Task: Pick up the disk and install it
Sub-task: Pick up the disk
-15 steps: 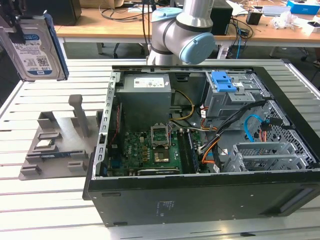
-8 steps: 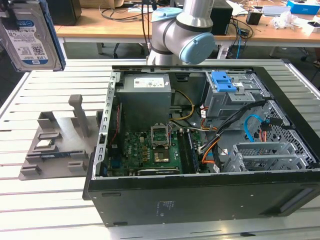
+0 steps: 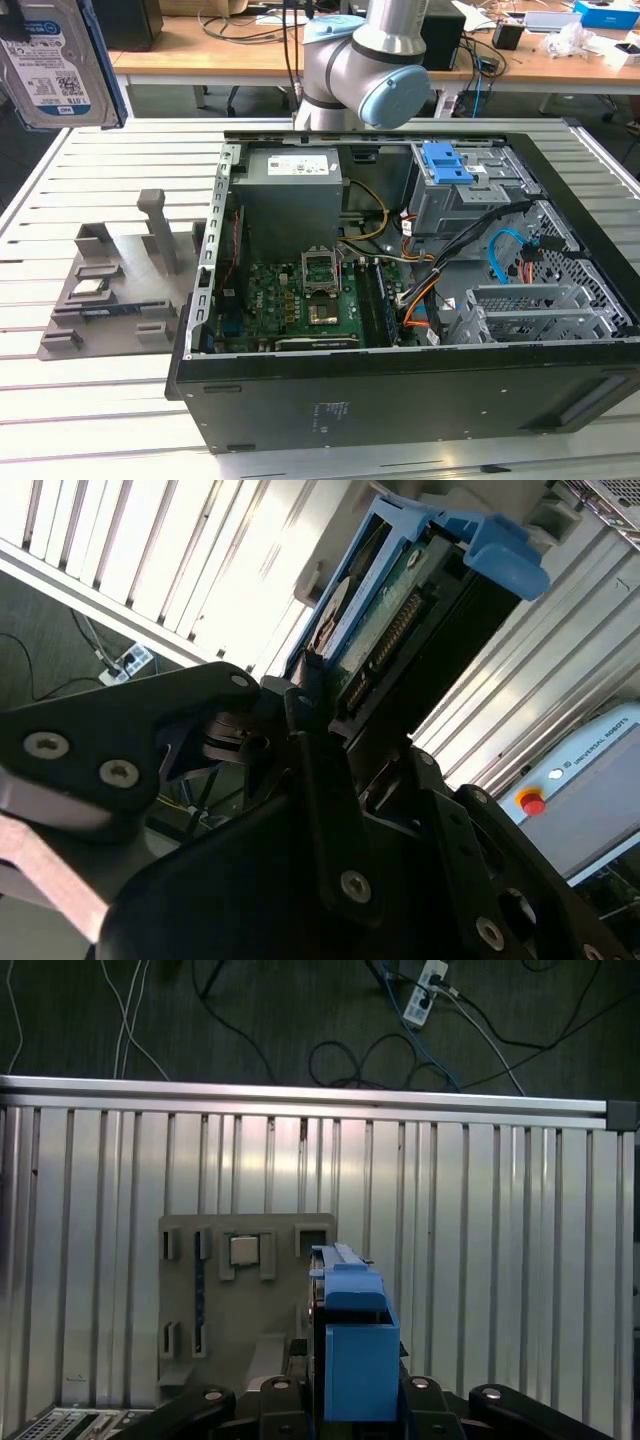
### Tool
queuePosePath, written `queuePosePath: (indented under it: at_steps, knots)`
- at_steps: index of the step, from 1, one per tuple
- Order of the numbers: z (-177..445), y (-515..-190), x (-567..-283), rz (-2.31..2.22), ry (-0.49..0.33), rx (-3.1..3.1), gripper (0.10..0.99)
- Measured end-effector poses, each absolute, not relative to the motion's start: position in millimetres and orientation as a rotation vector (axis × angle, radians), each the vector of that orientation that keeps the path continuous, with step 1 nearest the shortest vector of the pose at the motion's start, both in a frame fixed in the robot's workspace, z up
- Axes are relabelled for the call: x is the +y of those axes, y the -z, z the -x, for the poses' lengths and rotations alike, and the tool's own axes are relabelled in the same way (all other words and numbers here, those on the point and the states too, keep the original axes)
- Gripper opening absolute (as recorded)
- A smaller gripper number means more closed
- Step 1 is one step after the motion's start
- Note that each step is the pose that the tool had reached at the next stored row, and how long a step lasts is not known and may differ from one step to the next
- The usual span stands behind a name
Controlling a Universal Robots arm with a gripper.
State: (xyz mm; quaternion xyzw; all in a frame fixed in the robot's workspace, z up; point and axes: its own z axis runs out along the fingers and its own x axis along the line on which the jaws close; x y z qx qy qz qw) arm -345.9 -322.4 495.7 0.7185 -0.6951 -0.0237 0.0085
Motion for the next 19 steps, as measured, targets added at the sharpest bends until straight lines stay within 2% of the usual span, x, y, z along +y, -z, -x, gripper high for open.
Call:
queuePosePath:
  at_steps: [12, 19]
  knots:
    - [346, -536, -322, -2.245, 0.074, -2.172, 0.365]
    - [346, -539, -322, -2.245, 0.074, -2.172, 0.365]
